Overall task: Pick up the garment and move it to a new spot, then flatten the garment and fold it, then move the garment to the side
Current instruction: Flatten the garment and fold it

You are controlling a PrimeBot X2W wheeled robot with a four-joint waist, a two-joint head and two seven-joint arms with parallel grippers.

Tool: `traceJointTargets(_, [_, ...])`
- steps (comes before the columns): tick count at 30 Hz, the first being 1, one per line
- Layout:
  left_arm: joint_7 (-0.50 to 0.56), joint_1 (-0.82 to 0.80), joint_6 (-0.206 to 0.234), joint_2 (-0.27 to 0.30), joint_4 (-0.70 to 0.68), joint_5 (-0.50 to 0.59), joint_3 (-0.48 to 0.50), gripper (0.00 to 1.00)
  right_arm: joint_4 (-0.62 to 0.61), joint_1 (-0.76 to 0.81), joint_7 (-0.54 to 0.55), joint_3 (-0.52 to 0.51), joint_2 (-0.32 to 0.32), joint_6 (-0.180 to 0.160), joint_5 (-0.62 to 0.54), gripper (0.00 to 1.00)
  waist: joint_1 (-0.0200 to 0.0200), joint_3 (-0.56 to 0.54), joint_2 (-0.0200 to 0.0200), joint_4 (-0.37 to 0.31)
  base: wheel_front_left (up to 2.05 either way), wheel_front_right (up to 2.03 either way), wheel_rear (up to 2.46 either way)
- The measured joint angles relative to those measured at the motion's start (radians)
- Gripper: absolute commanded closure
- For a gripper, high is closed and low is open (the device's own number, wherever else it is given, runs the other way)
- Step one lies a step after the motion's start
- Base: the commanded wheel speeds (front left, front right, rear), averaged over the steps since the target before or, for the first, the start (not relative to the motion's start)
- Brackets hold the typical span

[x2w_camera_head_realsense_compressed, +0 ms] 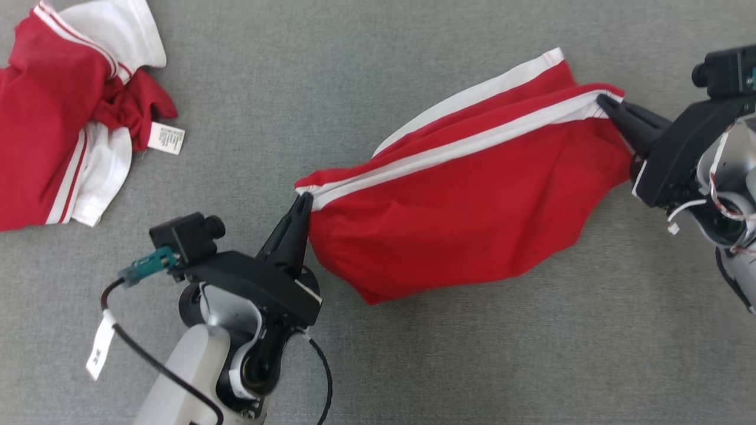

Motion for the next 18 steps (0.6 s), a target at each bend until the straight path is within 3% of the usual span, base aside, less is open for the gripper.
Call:
traceJointTargets(15, [-0.011,-0.132,-0.002,-0.022,0.126,0.01,-0.033,1.0,0.179,-0.181,0.066,0.099,0.05,0.003,-0.004,1.0,0.0,0.081,0.0,0.067,0.0,0.0,0.0])
traceJointTargets(17, [-0.012,-0.142,-0.004,-0.023,0.129,0.014,-0.041,1.0,0.192,-0.187,0.062,0.109,0.051,0.003,0.002,0.77,-0.0001,0.083,0.0,0.068,0.0,0.0,0.0])
traceJointTargets(18, [-0.018,-0.145,-0.011,-0.023,0.13,0.016,-0.043,1.0,0.197,-0.192,0.06,0.113,0.051,0.003,0.002,0.77,-0.0001,0.084,0.0,0.068,0.0,0.0,0.0])
